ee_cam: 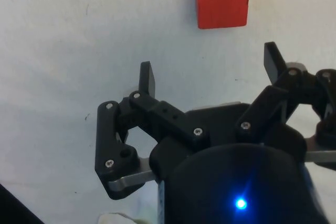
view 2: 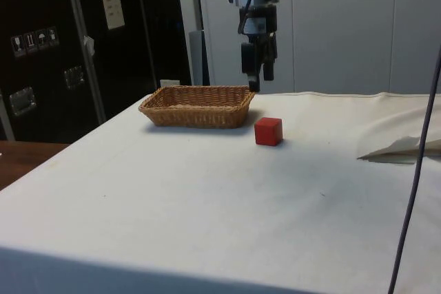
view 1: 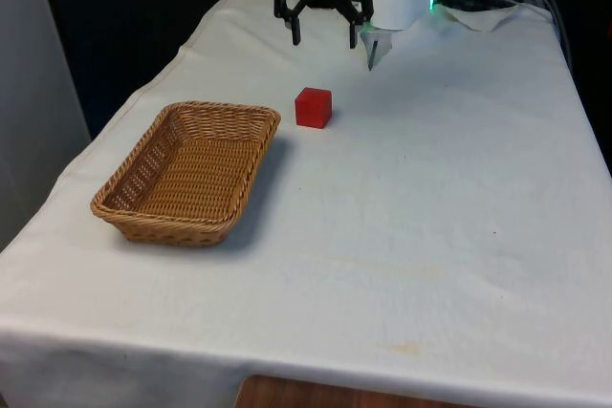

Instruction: Pick up the cube and place it into the basket.

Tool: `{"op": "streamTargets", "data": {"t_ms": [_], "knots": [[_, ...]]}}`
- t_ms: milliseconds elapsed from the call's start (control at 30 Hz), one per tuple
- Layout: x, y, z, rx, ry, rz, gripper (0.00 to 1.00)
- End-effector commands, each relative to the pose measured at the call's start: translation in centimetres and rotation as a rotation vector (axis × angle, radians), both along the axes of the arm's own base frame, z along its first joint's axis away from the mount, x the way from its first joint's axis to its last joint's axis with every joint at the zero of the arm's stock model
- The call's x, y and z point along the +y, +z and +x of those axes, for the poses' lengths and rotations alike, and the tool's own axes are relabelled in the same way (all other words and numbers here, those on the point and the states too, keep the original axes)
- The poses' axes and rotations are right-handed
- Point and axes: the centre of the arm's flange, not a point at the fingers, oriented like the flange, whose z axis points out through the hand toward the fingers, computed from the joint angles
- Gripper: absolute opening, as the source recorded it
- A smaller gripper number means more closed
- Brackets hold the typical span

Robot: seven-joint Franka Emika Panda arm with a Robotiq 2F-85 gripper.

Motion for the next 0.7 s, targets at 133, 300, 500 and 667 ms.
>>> {"op": "streamTargets", "data": {"t_ms": [133,300,500,667], "knots": [[-0.2,-0.7,-0.1,0.005,-0.002,0.004,1.00],[-0.5,-1.5,-0.2,0.009,-0.003,0.006,1.00],[-0.7,-2.2,-0.1,0.010,-0.003,0.007,1.00],[-0.7,-2.8,-0.2,0.010,-0.004,0.003,1.00]]}}
